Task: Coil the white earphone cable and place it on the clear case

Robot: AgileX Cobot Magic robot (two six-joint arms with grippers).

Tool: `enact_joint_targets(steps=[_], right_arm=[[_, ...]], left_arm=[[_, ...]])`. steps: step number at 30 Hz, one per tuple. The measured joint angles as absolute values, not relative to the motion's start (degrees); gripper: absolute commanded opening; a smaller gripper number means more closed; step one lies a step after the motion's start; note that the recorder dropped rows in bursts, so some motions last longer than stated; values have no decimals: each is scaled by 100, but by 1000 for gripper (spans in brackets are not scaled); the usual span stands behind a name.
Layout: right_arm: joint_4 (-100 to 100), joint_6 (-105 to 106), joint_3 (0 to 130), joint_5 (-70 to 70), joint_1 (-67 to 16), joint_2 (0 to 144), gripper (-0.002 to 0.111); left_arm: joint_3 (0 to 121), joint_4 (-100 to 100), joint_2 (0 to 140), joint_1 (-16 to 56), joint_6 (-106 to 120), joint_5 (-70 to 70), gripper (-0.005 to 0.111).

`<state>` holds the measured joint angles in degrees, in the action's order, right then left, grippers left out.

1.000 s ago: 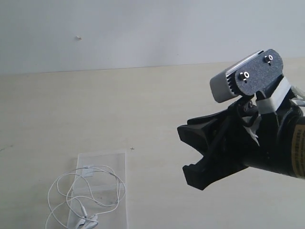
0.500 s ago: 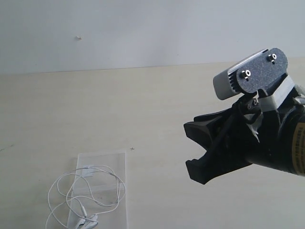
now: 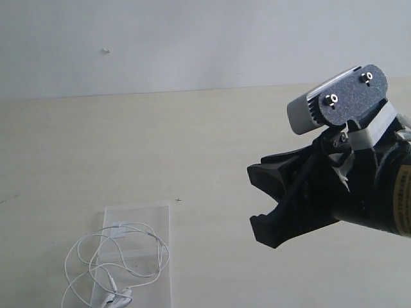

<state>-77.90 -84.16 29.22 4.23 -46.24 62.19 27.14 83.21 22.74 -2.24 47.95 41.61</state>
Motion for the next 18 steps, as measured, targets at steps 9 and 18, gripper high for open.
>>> enact_joint_targets(steps=[9,18], right_arm=[[-7790,-8416,2922,423,-4624,6219,21],[-7790,-8416,2922,435,-4624,6219,21]], left_arm=[[2385,8479,2274,-224,4795,4870,0],[2385,8439,2264,-224,5126,4875,0]])
